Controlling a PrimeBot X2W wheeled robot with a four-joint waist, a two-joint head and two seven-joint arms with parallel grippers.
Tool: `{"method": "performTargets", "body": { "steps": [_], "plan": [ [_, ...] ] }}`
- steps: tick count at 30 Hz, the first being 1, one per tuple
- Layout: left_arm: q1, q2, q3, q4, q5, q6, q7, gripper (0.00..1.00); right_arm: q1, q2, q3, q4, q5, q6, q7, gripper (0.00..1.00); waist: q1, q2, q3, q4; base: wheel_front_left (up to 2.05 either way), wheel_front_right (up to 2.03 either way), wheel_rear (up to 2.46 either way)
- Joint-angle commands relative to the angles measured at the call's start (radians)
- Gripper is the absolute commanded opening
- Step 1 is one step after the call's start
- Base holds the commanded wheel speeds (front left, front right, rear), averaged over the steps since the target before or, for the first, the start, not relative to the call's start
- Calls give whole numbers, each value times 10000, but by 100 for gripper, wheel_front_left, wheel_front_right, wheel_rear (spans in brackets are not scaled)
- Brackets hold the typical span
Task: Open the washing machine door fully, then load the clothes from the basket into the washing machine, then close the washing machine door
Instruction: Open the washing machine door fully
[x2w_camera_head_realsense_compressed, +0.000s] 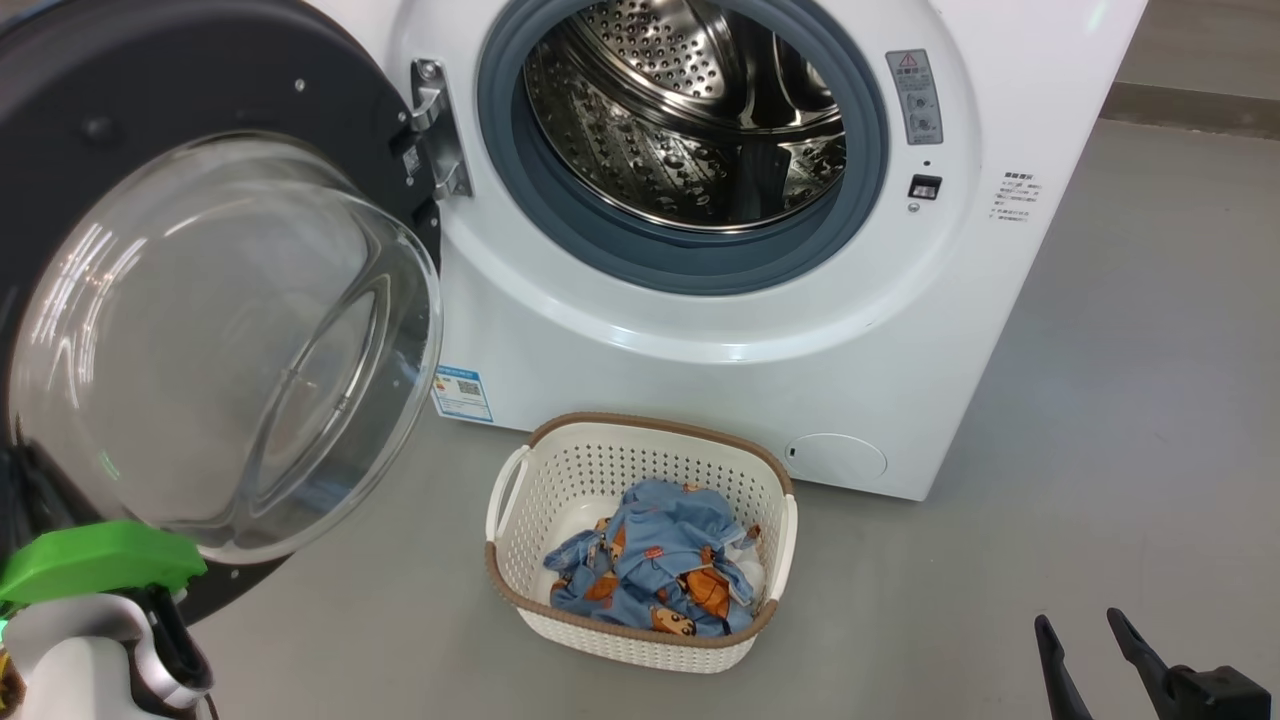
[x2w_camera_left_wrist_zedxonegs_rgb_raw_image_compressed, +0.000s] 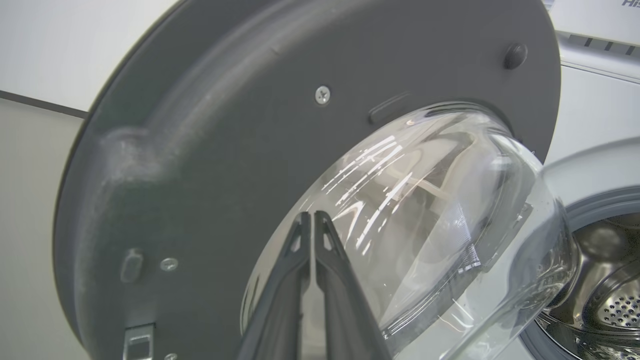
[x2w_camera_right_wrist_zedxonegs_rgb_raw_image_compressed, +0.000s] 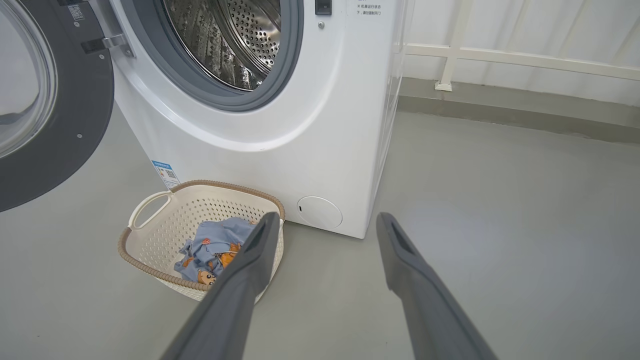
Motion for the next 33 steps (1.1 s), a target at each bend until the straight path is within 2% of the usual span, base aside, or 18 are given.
{"method": "performTargets", "body": {
  "steps": [1, 2, 5, 7, 8, 12, 15, 21, 24, 33],
  "plan": [
    [15, 299, 119, -629, 125, -43, -93, 13, 5, -122, 281, -206, 18, 16, -118, 100, 0, 0, -22, -23, 0, 0, 0],
    [116, 250, 11, -991, 146, -56, -93, 24, 2, -114, 310, -216, 15, 16, -118, 100, 0, 0, -35, -49, 0, 0, 0],
    [452, 150, -311, -2140, 175, -117, -43, 47, -37, -112, 368, -263, 19, 16, -118, 100, 0, 0, -43, -185, 0, 0, 0],
    [732, 94, -728, -2934, 282, -213, 84, 96, -52, -114, 435, -294, 22, 16, -118, 100, 0, 0, -55, -322, 0, 0, 0],
    [919, 66, -970, -3303, 349, -225, 175, 100, -64, -112, 458, -309, 22, 16, -118, 100, 0, 0, -57, -404, 0, 0, 0],
    [1674, -19, -1975, -4449, 414, -251, 407, 100, -120, -130, 606, -354, 48, 16, -118, 100, 0, 0, -38, -765, 0, 0, 0],
    [2251, -49, -2722, -4766, 131, -356, 461, 100, -175, -89, 681, -416, 94, 16, -118, 100, 0, 0, 9, -1215, 0, 0, 0],
    [2760, -3, -3308, -4232, 196, -565, 328, 100, -297, -178, 832, -520, 112, 16, -118, 100, 0, 0, 79, -1868, 0, 0, 0],
    [2967, 59, -3505, -3794, 221, -810, 247, 100, -347, -218, 861, -513, 132, 16, -118, 100, 0, 0, 82, -2160, 0, 0, 0],
    [3434, 144, -3515, -2910, 251, -1120, -12, 100, -441, -255, 1015, -514, 186, 16, -118, 100, 0, 0, 151, -2809, 0, 0, 0]
  ]
}}
